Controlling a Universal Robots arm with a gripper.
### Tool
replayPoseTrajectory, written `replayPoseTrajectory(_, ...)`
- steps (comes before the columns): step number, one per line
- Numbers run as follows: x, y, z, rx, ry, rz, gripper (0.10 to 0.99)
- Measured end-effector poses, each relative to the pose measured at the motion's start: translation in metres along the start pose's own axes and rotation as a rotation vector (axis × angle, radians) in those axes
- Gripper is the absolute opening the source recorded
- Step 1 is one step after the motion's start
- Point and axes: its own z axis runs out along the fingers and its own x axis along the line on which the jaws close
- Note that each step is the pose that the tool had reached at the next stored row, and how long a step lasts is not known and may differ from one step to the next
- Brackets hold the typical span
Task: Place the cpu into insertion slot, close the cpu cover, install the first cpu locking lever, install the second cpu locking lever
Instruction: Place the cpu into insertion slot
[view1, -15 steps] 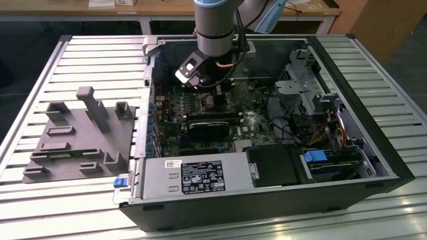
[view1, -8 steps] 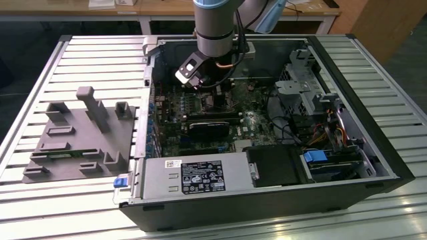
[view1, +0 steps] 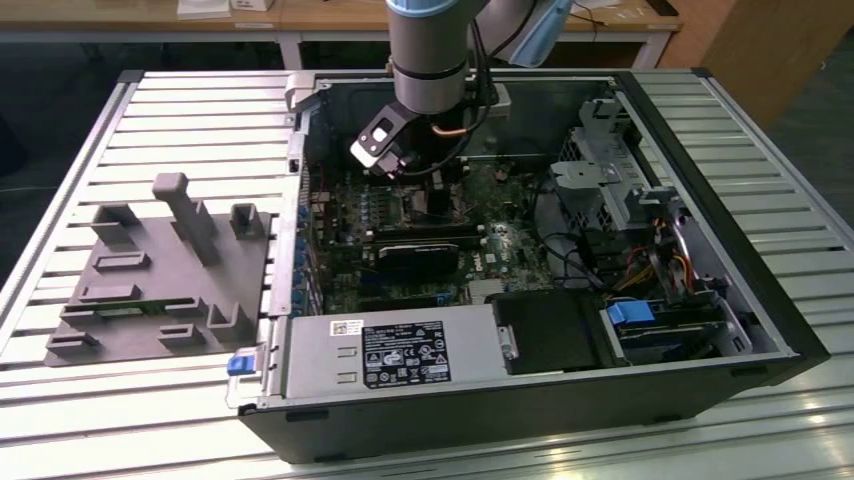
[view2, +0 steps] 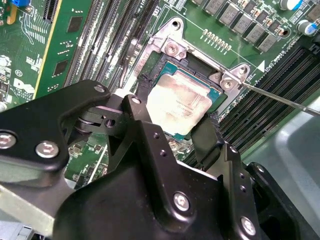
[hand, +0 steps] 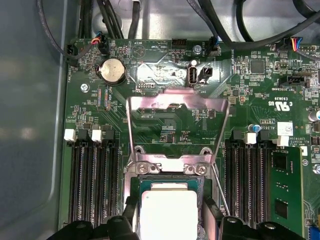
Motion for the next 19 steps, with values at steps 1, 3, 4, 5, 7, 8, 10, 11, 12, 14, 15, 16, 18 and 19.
replayPoseTrajectory(1, 0.0, 0.0, 0.0, 0.0, 0.0, 0.0, 0.612)
replayPoseTrajectory(3, 0.0, 0.0, 0.0, 0.0, 0.0, 0.0, 0.612)
replayPoseTrajectory(4, 0.0, 0.0, 0.0, 0.0, -0.0001, 0.0, 0.612)
replayPoseTrajectory(5, 0.0, 0.0, 0.0, 0.0, -0.0002, 0.0, 0.612)
replayPoseTrajectory(7, 0.0001, 0.0001, 0.0001, 0.0, -0.0026, 0.0, 0.612)
replayPoseTrajectory(8, 0.0, 0.0, 0.0001, 0.0, -0.0046, 0.0, 0.612)
replayPoseTrajectory(10, 0.0, 0.0, -0.0002, 0.0, -0.0099, 0.001, 0.612)
replayPoseTrajectory(11, 0.0, 0.0, -0.0002, 0.0, -0.0143, 0.002, 0.612)
replayPoseTrajectory(12, 0.0, 0.0, -0.0003, 0.0, -0.0195, 0.003, 0.612)
replayPoseTrajectory(14, 0.0, 0.0, -0.0003, 0.0, -0.025, 0.003, 0.612)
replayPoseTrajectory(15, 0.0, 0.0, -0.0004, 0.0, -0.0251, 0.003, 0.612)
replayPoseTrajectory(16, 0.0, 0.0001, -0.0007, 0.0, -0.0254, 0.003, 0.612)
replayPoseTrajectory(18, 0.0, 0.0001, -0.0015, 0.0, -0.0253, 0.004, 0.612)
replayPoseTrajectory(19, 0.0, 0.0002, -0.0021, 0.0, -0.0252, 0.004, 0.612)
